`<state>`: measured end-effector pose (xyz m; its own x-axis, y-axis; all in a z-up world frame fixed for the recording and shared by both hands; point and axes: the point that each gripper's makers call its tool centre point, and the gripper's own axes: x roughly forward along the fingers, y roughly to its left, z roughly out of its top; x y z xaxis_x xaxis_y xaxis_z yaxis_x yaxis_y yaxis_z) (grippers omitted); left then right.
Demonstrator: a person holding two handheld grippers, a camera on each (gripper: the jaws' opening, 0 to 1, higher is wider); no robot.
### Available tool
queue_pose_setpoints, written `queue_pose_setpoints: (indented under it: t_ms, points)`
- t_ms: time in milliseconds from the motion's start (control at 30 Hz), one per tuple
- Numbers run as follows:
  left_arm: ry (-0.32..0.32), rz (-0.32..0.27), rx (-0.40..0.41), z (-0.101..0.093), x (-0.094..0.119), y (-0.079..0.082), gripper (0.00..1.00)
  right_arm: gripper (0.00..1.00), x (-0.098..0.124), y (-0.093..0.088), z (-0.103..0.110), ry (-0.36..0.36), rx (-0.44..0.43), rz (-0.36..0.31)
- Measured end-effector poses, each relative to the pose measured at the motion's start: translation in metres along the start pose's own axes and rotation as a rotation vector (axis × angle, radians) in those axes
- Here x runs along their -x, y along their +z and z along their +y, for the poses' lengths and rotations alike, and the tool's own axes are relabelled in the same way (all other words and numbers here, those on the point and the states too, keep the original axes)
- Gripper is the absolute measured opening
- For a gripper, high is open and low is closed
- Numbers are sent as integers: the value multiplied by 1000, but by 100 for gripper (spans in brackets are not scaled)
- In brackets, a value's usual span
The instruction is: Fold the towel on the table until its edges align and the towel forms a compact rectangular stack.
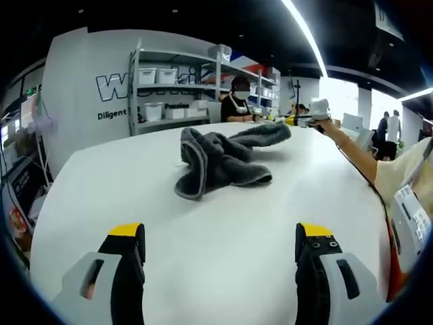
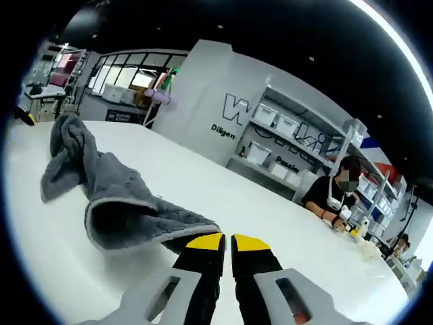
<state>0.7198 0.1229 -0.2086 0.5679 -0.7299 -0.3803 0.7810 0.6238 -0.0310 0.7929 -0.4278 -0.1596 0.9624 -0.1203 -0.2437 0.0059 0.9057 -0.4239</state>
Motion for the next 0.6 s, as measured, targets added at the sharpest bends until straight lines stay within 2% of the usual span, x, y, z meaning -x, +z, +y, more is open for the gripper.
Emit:
queue_pose_setpoints:
  t_ms: [100, 167, 300, 433, 600]
  points:
    - [1, 2, 0, 0, 1, -1, 90, 0, -2, -16, -10, -17, -26, 23]
    - [0, 3, 1, 0, 1, -1, 90, 0, -6, -27, -10, -4, -65, 42]
    - [1, 7, 1, 1, 1, -2, 90, 0, -12, -41, -4, 9, -73, 77]
    - [1, 9, -1, 1, 1, -3, 90, 0, -17, -54, -3, 21, -79, 111]
    - [-1, 10, -3, 1, 1, -3, 90, 0, -18, -61, -4, 23, -87, 135]
